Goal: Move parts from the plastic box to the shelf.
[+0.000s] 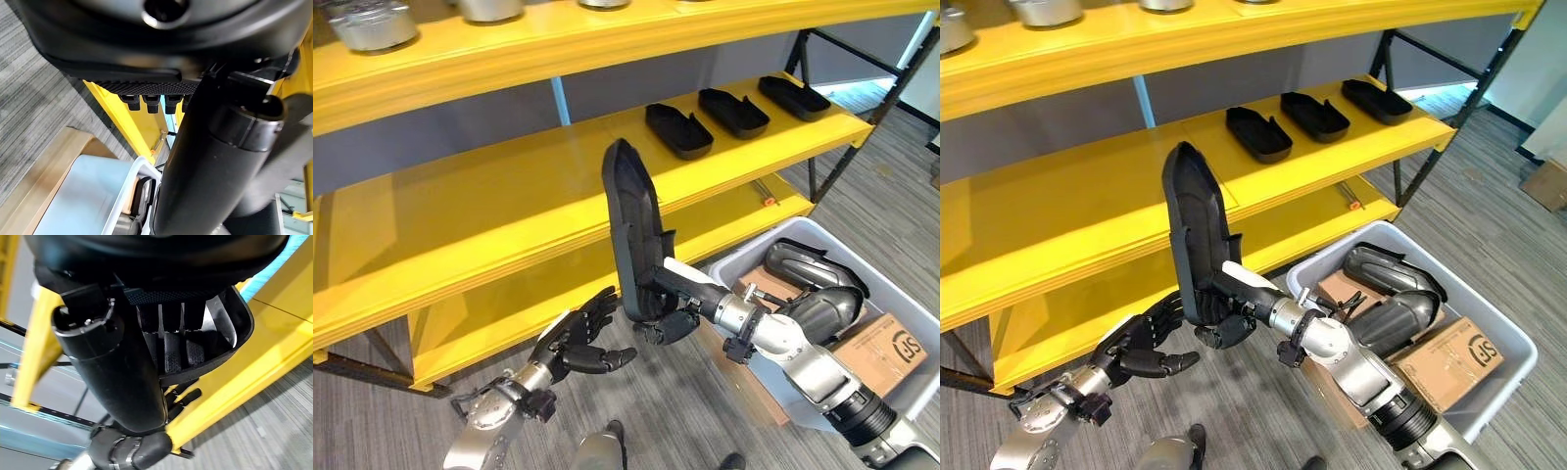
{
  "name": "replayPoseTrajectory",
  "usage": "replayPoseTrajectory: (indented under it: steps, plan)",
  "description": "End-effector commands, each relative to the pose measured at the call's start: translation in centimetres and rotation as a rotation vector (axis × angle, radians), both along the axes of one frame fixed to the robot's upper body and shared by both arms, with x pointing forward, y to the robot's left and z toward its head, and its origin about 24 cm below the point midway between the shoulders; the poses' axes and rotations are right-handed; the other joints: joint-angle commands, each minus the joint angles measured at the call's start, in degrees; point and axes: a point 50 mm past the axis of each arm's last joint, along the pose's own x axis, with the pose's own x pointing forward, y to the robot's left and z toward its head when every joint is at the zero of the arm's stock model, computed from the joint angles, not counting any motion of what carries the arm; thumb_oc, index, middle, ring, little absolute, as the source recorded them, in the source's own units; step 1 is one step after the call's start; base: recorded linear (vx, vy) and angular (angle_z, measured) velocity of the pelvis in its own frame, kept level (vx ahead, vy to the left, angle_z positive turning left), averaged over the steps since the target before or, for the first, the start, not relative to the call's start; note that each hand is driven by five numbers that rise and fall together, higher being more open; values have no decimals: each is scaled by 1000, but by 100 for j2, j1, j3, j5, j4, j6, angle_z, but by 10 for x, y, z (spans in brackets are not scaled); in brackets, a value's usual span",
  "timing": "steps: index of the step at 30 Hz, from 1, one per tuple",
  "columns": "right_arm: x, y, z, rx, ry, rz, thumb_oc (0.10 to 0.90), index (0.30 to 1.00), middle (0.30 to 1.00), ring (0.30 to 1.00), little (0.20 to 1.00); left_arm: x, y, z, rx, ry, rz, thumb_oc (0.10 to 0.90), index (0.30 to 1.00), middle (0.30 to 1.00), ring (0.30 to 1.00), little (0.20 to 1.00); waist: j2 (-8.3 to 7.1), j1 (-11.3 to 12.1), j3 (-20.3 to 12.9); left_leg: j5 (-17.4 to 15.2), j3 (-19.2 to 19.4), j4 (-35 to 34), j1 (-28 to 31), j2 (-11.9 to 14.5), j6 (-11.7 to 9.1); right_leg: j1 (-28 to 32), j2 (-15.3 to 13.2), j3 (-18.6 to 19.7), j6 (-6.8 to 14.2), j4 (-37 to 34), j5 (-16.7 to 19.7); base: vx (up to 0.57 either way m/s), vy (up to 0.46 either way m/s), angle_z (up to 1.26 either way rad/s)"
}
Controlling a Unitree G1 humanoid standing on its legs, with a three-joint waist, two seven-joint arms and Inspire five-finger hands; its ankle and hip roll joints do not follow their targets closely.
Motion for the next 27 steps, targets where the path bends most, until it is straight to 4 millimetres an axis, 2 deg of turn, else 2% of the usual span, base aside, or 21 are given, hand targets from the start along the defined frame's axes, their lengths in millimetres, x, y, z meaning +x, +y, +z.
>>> replayPoseTrajectory:
  steps: [1, 2, 3, 4, 6, 7, 8, 11, 13, 17, 20, 24, 27]
  plan:
    - [17, 2, 70, 111, -321, -20, 400, 300, 300, 300, 300, 10, -15, 38, 16, -218, -166, 900, 1000, 1000, 1000, 1000, 112, -198, -205, -224, -232, -1288, 871, -45, 203, -231, 863, 1498, 515, -462, -370, 150, 151, 124]
    - [14, -6, 69, 81, -331, -25, 400, 300, 300, 300, 300, 9, -16, 37, 7, -209, -164, 900, 1000, 1000, 1000, 1000, 105, -263, -245, -152, -363, -1431, 938, -67, 216, -275, 1086, 1643, 485, -310, -459, 119, 149, 126]
    - [13, -9, 70, 74, -332, -19, 400, 300, 300, 300, 300, 8, -16, 37, 6, -207, -159, 900, 1000, 1000, 1000, 1000, 103, -264, -251, -124, -363, -1476, 962, -72, 213, -280, 1121, 1598, 470, -255, -481, 62, 156, 90]
    - [11, -11, 72, 67, -337, 6, 400, 300, 300, 300, 300, 7, -13, 39, 14, -209, -130, 900, 1000, 1000, 1000, 1000, 78, -238, -243, -60, -299, -1575, 1020, -82, 236, -353, 1194, 1372, 442, 83, -489, 10, 86, 52]
    - [12, -11, 74, 63, -345, 16, 400, 300, 300, 300, 300, 8, -11, 40, 19, -211, -112, 900, 1000, 1000, 1000, 1000, 54, -241, -229, -30, -311, -1650, 1054, -91, 270, -434, 1307, 1361, 396, 309, -593, 20, 65, -2]
    - [14, -14, 74, 46, -357, -2, 400, 300, 300, 300, 300, 9, -12, 39, 11, -204, -112, 900, 1000, 1000, 1000, 1000, 42, -298, -223, -6, -476, -1701, 1095, -145, 317, -443, 1573, 1603, 324, 337, -795, 74, 41, -38]
    - [15, -18, 75, 43, -359, -19, 400, 300, 300, 300, 300, 9, -14, 38, 7, -201, -121, 900, 1000, 1000, 1000, 1000, 38, -346, -224, 4, -583, -1731, 1130, -188, 337, -421, 1722, 1756, 296, 290, -887, 94, 20, -24]
    - [19, -27, 77, 20, -370, -68, 400, 300, 300, 300, 300, 7, -17, 36, 3, -195, -159, 900, 1000, 1000, 1000, 1000, 20, -421, -259, 14, -809, -1791, 1174, -299, 351, -364, 1975, 2071, 194, -33, -981, 103, -22, 46]
    - [25, -36, 80, 0, -383, -92, 400, 300, 300, 300, 300, 7, -15, 36, 4, -191, -165, 900, 1000, 1000, 1000, 1000, 10, -431, -251, -19, -908, -1840, 1246, -363, 348, -502, 1991, 2164, 253, -400, -724, 128, -106, 49]
    - [39, -36, 92, -26, -416, -121, 400, 300, 300, 300, 300, 7, -13, 37, 24, -198, -170, 900, 1000, 1000, 1000, 1000, 15, -444, -107, -99, -1031, -1826, 1402, -375, 353, -927, 1966, 2318, 443, -873, -133, 146, -167, 23]
    - [45, -37, 95, -44, -429, -159, 400, 300, 300, 300, 300, 5, -14, 36, 35, -194, -188, 900, 1000, 1000, 1000, 1000, 47, -448, -18, -140, -1149, -1773, 1491, -348, 348, -1139, 1919, 2410, 468, -1083, 97, 213, -222, -5]
    - [50, -43, 102, -74, -454, -197, 400, 300, 300, 300, 300, 3, -15, 38, 38, -195, -221, 900, 1000, 1000, 1000, 1000, 54, -481, 70, -293, -1259, -1631, 1554, -378, 386, -1182, 1969, 2567, 467, -1148, 155, 271, -258, 22]
    - [52, -45, 104, -106, -475, -203, 400, 300, 300, 300, 300, 3, -15, 38, 42, -194, -236, 900, 1000, 1000, 1000, 1000, 1, -509, 68, -431, -1245, -1446, 1499, -423, 400, -1102, 1948, 2649, 457, -1062, 182, 256, -295, 64]
